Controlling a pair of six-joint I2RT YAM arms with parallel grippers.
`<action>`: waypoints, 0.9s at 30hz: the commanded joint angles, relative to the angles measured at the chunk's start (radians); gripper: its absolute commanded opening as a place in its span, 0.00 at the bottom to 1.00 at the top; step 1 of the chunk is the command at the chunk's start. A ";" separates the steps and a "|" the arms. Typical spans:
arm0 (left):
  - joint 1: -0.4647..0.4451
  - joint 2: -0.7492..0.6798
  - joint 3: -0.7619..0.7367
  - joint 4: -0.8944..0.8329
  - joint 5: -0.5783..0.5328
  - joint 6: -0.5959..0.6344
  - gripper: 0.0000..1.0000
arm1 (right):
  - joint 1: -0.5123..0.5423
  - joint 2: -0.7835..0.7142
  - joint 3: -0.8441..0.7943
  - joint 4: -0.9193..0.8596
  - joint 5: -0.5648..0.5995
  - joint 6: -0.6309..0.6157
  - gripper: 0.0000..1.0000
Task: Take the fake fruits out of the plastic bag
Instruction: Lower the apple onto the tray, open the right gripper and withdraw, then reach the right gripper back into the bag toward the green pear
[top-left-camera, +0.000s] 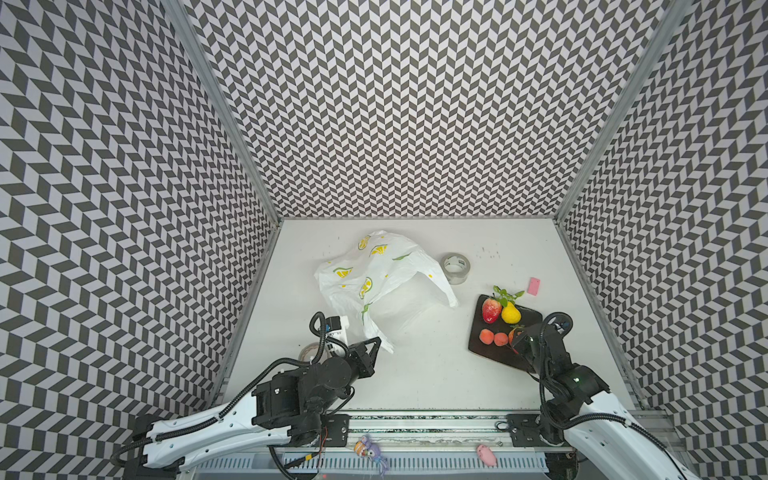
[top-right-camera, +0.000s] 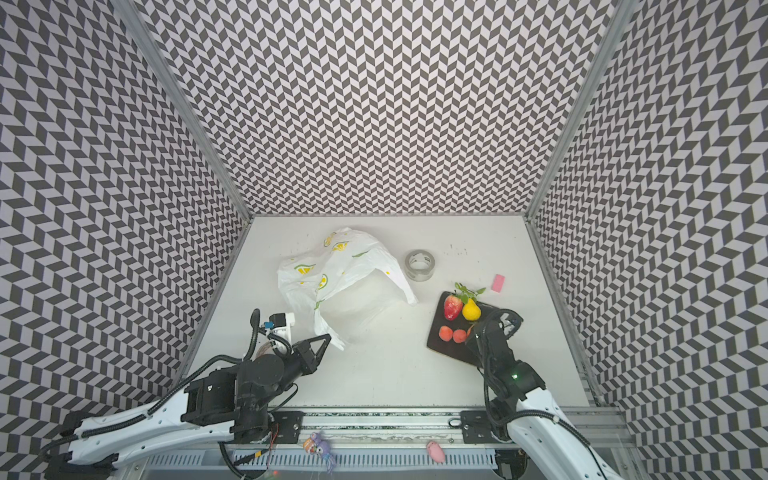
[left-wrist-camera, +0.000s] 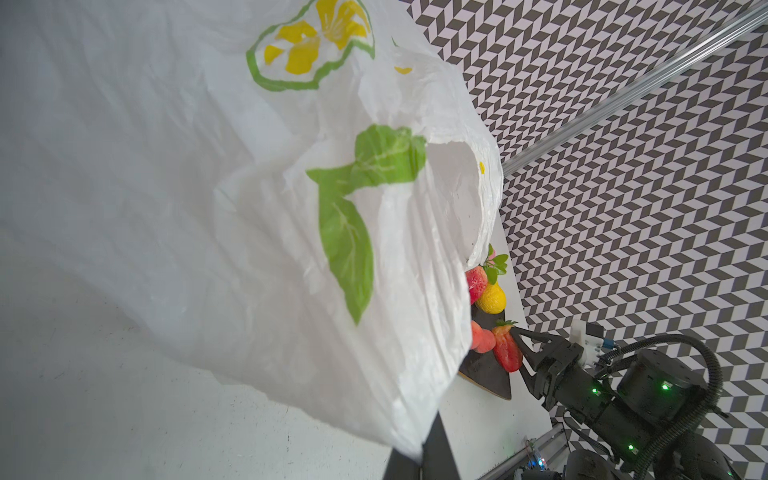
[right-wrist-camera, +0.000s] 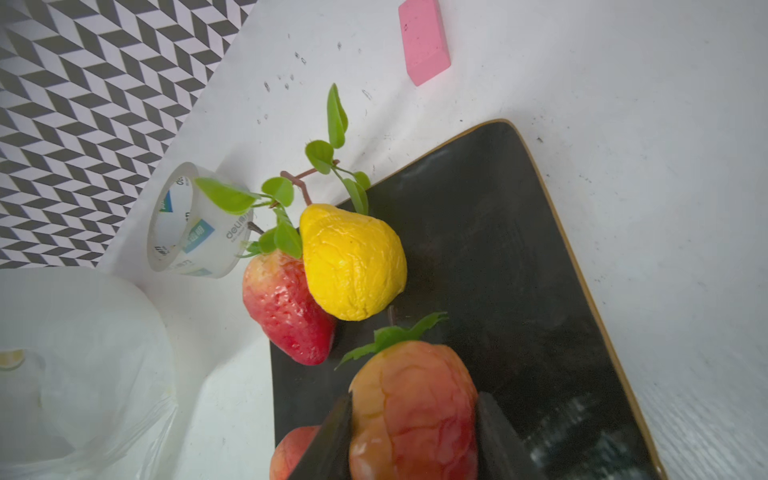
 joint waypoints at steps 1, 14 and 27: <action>0.002 0.010 -0.002 -0.015 -0.016 -0.007 0.00 | -0.005 0.023 -0.018 0.044 0.033 0.050 0.47; 0.002 0.025 0.000 -0.005 -0.014 -0.010 0.00 | -0.007 -0.086 0.116 -0.071 0.127 -0.034 0.80; 0.002 0.038 0.002 0.020 -0.017 -0.002 0.00 | 0.321 0.121 0.376 0.238 -0.136 -0.379 0.65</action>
